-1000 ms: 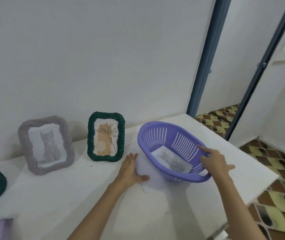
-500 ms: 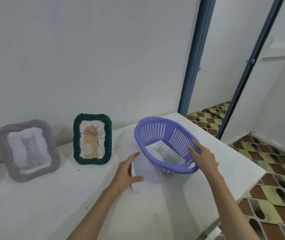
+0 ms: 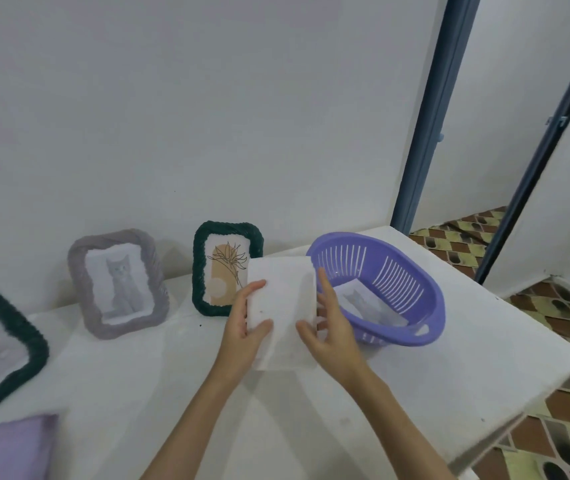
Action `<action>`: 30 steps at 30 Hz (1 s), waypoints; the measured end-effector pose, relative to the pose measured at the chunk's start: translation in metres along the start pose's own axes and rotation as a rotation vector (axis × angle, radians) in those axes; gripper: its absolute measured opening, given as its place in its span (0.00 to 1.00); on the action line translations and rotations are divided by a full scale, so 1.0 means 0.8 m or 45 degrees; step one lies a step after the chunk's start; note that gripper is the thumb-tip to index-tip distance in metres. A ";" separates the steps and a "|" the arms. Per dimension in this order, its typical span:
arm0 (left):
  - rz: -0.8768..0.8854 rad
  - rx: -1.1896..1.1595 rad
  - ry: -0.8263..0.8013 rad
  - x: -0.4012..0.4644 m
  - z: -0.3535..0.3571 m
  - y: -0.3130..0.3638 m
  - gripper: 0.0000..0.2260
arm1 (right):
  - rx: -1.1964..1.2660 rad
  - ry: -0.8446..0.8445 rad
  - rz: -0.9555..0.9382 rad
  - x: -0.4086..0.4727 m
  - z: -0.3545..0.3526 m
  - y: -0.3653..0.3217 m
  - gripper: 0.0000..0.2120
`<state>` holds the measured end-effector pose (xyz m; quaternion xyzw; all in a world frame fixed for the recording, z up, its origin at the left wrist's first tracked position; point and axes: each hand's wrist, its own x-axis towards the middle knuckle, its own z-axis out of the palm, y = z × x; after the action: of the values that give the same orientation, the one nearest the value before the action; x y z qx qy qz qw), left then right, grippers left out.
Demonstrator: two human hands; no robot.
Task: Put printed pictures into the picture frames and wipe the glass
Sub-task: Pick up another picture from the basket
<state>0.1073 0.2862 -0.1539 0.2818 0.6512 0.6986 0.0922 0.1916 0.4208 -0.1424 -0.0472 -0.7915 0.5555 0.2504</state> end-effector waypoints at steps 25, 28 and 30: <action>-0.146 0.084 0.347 -0.045 -0.037 0.003 0.13 | 0.243 0.252 -0.022 -0.007 0.080 0.012 0.36; -0.079 0.140 0.250 -0.040 -0.035 0.005 0.15 | 0.107 0.234 -0.081 -0.006 0.076 0.013 0.24; -0.026 0.236 0.242 -0.038 -0.032 0.001 0.16 | -0.005 0.227 -0.156 -0.009 0.074 0.021 0.20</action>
<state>0.1195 0.2493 -0.1613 0.2149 0.7217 0.6579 0.0108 0.1680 0.3740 -0.1749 -0.0485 -0.7685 0.5313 0.3532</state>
